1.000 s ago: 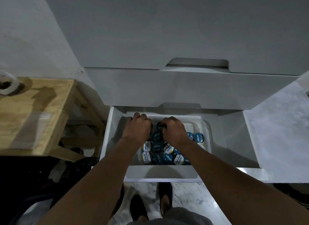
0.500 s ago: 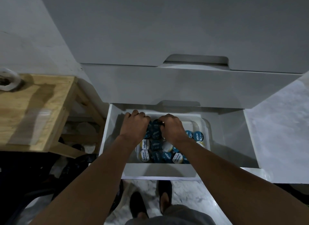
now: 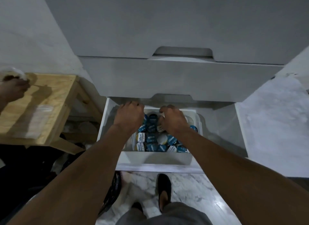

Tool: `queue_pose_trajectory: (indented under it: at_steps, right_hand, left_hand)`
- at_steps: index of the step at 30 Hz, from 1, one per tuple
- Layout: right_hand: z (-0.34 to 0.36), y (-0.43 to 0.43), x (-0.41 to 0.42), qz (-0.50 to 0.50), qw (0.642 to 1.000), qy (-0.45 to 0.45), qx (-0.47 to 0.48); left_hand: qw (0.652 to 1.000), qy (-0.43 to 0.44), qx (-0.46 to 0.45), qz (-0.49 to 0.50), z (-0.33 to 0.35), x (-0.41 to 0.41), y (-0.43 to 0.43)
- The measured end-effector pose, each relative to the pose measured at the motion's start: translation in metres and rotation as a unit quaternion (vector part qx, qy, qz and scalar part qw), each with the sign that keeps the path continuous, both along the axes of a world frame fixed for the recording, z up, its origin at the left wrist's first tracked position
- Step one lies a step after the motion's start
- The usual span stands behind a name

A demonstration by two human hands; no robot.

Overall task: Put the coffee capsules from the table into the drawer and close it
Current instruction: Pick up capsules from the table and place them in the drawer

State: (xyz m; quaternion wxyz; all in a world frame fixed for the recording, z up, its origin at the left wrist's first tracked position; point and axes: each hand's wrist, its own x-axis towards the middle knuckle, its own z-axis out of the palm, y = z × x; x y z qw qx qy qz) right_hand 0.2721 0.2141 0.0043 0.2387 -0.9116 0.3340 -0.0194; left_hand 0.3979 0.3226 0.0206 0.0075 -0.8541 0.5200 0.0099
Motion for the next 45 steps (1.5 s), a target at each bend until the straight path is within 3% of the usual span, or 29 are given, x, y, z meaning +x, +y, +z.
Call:
queue_pose_trajectory:
  at_steps: [7,16,25,30,41,45]
  right_hand:
    - [0.047,0.006,-0.061,-0.067,0.990,0.022,-0.126]
    - [0.101,0.039,-0.174,-0.202,0.962,-0.025,-0.183]
    - [0.131,0.011,-0.279,-0.286,0.932,-0.038,-0.221]
    - [0.126,-0.042,-0.332,-0.291,0.930,-0.051,-0.219]
    - [0.094,-0.193,-0.426,-0.192,0.968,-0.027,-0.162]
    - [0.086,-0.230,-0.423,-0.146,0.980,-0.021,-0.135]
  left_hand:
    - [0.997,-0.039,-0.036,-0.059,0.041,-0.043,0.010]
    - [0.968,-0.094,-0.115,-0.203,0.090,-0.131,0.005]
    - [0.934,-0.061,-0.185,-0.300,0.129,-0.226,-0.050]
    - [0.928,-0.068,-0.208,-0.303,0.123,-0.284,-0.104]
    - [0.970,0.000,-0.178,-0.168,0.084,-0.384,-0.227]
    - [0.981,-0.028,-0.142,-0.133,0.078,-0.387,-0.248]
